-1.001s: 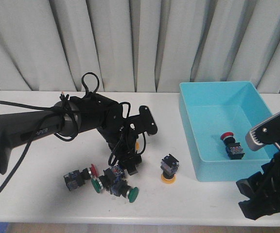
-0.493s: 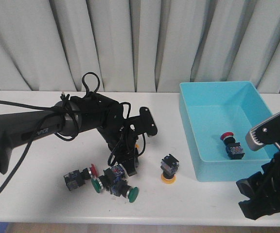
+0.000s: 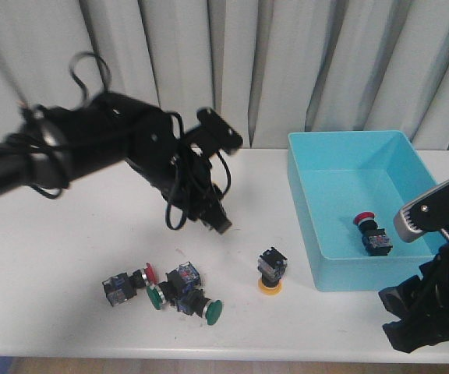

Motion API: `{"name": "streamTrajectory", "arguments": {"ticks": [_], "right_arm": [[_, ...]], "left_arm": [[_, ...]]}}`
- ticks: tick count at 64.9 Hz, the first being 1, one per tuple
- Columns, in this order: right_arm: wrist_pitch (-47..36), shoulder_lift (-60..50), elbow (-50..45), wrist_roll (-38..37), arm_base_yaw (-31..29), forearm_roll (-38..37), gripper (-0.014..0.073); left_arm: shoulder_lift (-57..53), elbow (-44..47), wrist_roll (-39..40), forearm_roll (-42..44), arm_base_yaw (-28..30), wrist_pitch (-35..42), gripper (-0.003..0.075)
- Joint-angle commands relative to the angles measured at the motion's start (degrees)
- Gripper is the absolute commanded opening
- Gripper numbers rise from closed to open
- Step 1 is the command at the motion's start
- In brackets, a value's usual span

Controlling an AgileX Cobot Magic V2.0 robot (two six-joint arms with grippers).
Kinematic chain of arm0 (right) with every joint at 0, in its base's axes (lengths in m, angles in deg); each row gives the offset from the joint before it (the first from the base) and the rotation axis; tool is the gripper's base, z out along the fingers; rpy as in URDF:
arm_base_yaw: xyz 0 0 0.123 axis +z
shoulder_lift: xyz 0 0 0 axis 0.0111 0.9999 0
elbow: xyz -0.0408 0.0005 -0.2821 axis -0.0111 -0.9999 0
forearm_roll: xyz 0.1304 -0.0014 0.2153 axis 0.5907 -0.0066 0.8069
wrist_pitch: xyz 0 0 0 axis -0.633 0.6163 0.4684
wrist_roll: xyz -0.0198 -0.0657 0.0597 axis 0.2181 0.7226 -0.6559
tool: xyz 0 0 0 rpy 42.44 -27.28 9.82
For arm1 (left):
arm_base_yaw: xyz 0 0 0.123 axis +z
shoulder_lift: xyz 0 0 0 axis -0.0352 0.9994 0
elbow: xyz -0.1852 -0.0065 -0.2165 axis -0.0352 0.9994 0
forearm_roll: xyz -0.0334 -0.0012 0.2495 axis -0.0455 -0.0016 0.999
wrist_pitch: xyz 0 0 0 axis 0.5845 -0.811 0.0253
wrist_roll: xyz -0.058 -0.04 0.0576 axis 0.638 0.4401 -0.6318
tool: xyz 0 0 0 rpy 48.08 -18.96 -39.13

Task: Pick red and yellow buttons and place in box
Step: 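Lift the yellow button with the left gripper toward the table center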

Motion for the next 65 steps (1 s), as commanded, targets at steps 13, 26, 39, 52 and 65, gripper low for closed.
{"name": "streamTrajectory", "arguments": {"ticks": [13, 26, 39, 52, 65], "right_arm": [[-2.53, -0.89, 1.39, 0.05, -0.1, -0.57, 0.0418], [-2.59, -0.89, 1.39, 0.05, -0.1, -0.5, 0.0418], [-2.8, -0.49, 1.39, 0.05, -0.1, -0.39, 0.0426], [-6.34, -0.41, 1.39, 8.66, -0.1, 4.43, 0.0492], [-10.09, 4.12, 1.39, 27.86, -0.1, 20.62, 0.0519]], "left_arm": [[-19.86, 12.42, 4.7, -0.48, 2.19, 4.54, 0.0122], [-31.29, 26.44, 6.31, -0.43, 5.83, 9.84, 0.0122], [-38.72, 37.57, 10.4, -0.64, 7.99, 15.01, 0.0122], [-39.37, 41.57, 3.57, -17.17, 7.7, 18.38, 0.0125], [-39.37, 41.72, -18.81, -44.85, 7.7, 18.47, 0.0125]]}}
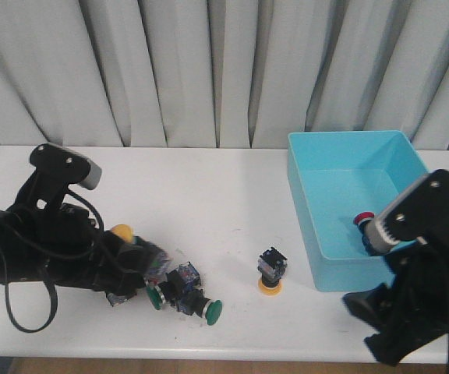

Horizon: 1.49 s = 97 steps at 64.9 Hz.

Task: Pick red and yellow buttons and place in box
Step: 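Lift the yellow button with the left gripper toward the table center, then grasp the yellow button's body with the right gripper from the left gripper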

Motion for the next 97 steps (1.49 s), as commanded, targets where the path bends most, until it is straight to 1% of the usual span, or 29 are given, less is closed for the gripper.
{"name": "streamTrajectory", "arguments": {"ticks": [1, 8, 12, 18, 23, 30, 39, 45, 51, 57, 62, 65, 83, 89, 97], "right_arm": [[-5.0, 2.6, 1.46, 10.46, -0.1, 9.32, 0.0519], [-4.75, 6.52, 2.41, 18.88, -0.05, 15.96, 0.0517], [-4.68, 8.6, 3.7, 22.5, 0.3, 18.48, 0.0517], [-6.11, 11.15, 5.65, 25.14, 2.99, 18.6, 0.0517], [-8.8, 12.33, 6.86, 27.82, 6.27, 18.08, 0.0517], [-16.03, 12.81, 7.04, 30.29, 11.73, 18.04, 0.0517], [-26.99, 12.81, 7.04, 31.68, 16.43, 17.34, 0.0505], [-30.89, 12.81, 7.04, 34.97, 18.96, 16.79, 0.0499], [-31.2, 12.81, 7.04, 37.69, 20.21, 16.87, 0.0499], [-31.19, 12.81, 6.98, 37.91, 20.57, 16.95, 0.0495], [-31.19, 12.81, 6.98, 37.75, 20.57, 16.97, 0.0474], [-31.19, 12.81, 6.98, 37.75, 20.57, 16.97, 0.0454], [-31.19, 12.81, 6.98, 37.75, 20.57, 16.97, 0.0236], [-31.19, 12.81, 6.98, 37.75, 20.57, 16.97, 0.0199], [-31.19, 12.81, 6.98, 37.75, 20.57, 16.97, 0.0193]], "left_arm": [[-1.55, -1.52, -12.48, -18.23, -0.26, 3.26, 0.0125], [-1.55, -1.52, -22.51, -31.32, -0.19, 0.55, 0.0125], [-1.55, -1.52, -26.45, -37.77, -0.19, -1.66, 0.0125], [-1.55, -1.52, -31.02, -44.69, -0.19, -4.88, 0.0125], [-1.55, -1.52, -31.51, -47.87, -0.19, -5.22, 0.0125], [-1.55, -1.52, -31.51, -48.98, -0.19, -5.42, 0.0125], [-1.55, -1.52, -31.31, -48.98, -0.19, -7.52, 0.0125], [-1.55, -1.52, -30.99, -49.16, -0.19, -8.25, 0.0125], [-1.55, -1.52, -30.86, -50.12, -0.19, -8.25, 0.0125], [-1.55, -1.52, -30.86, -50.55, -0.19, -8.25, 0.0125], [-1.55, -1.52, -30.86, -50.49, -0.19, -8.25, 0.0125], [-1.55, -1.52, -30.86, -50.5, -0.19, -8.3, 0.0125], [-1.55, -1.52, -30.86, -50.5, -0.19, -9.11, 0.0127], [-1.55, -1.52, -30.86, -50.5, -0.19, -10.28, 0.0129], [-1.55, -1.52, -30.86, -50.5, -0.19, -11.67, 0.0144]]}}
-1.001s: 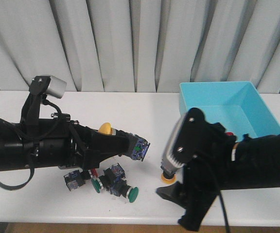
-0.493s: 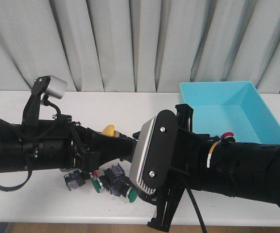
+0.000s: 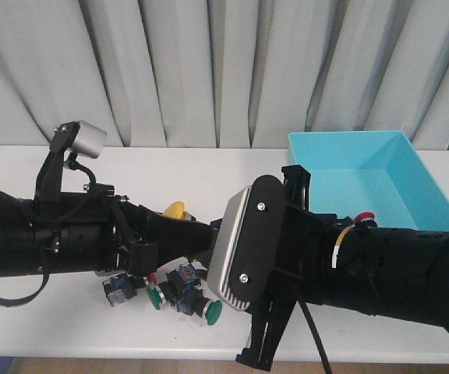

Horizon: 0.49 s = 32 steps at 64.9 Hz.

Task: Pick red and yellow buttons and place in box
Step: 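Grasp the yellow button's body with the right gripper from the left gripper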

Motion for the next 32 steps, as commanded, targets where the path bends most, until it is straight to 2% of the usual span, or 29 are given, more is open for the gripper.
{"name": "streamTrajectory", "arguments": {"ticks": [1, 6, 20, 26, 32], "right_arm": [[-3.46, -1.0, 1.97, 0.43, 0.07, 0.19, 0.0195], [-3.46, -1.0, 1.97, 0.43, 0.07, 0.19, 0.0195], [-3.46, -1.0, 1.97, 0.43, -0.12, 0.19, 0.0195], [-3.46, -1.0, 1.97, 0.43, -0.11, -0.5, 0.0195], [-3.58, -1.0, 1.97, -0.99, -1.08, -1.11, 0.0195]], "left_arm": [[-1.55, -1.52, 0.16, -3.67, -0.24, -3.23, 0.0155], [-1.55, -1.52, -0.28, -3.6, -0.24, -4.11, 0.0205], [-1.6, -1.52, -2.01, -3.08, -0.24, -5.55, 0.0473], [-1.66, -1.52, -2.01, -1.45, -0.24, -5.48, 0.0542], [-1.66, -1.52, -1.9, 0.87, -0.2, -5.51, 0.0569]]}}
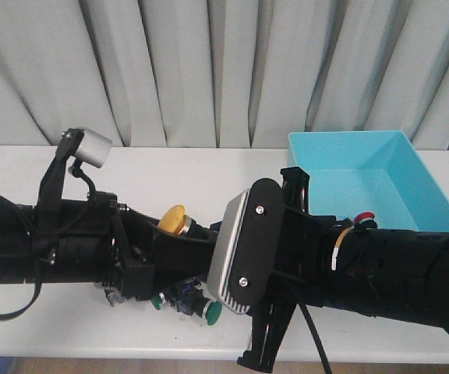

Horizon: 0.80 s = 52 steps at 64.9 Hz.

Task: Pick red and yellow buttons and place in box
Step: 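Grasp the yellow button's body with the right gripper from the left gripper, then lower the yellow button into the blue box beside the red one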

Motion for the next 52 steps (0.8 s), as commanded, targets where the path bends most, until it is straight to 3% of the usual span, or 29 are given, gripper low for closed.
{"name": "streamTrajectory", "arguments": {"ticks": [1, 12, 20, 27, 38, 52], "right_arm": [[-4.05, -1.0, 1.97, -1.58, -1.7, -0.59, 0.0196], [-2.48, -1.0, 1.97, -7.26, -10.45, -0.68, 0.0197], [-0.33, -1.0, 1.97, -11.29, -18.82, -0.73, 0.0199], [3.11, -0.93, 2.55, -20.6, -27.57, -1.06, 0.02], [14.98, 4.13, 8.63, -34.47, -40.3, -7.98, 0.0207], [26.74, 16.05, 18.23, -42.48, -43.94, -13.98, 0.0209]], "left_arm": [[-1.49, -1.52, -0.2, -0.71, -0.2, -1.48, 0.057], [-2.47, -1.52, -0.27, 2.05, -0.12, -1.08, 0.0567], [-3.68, -1.52, -0.27, 9.7, -0.06, 0.76, 0.0566], [-3.81, -1.52, 0.93, 18.4, -0.06, 2.58, 0.0566], [-3.64, -1.52, 11.38, 34.58, -0.06, 6.66, 0.0566], [-3.64, -1.52, 25.56, 51.85, -0.06, 8.68, 0.0566]]}}
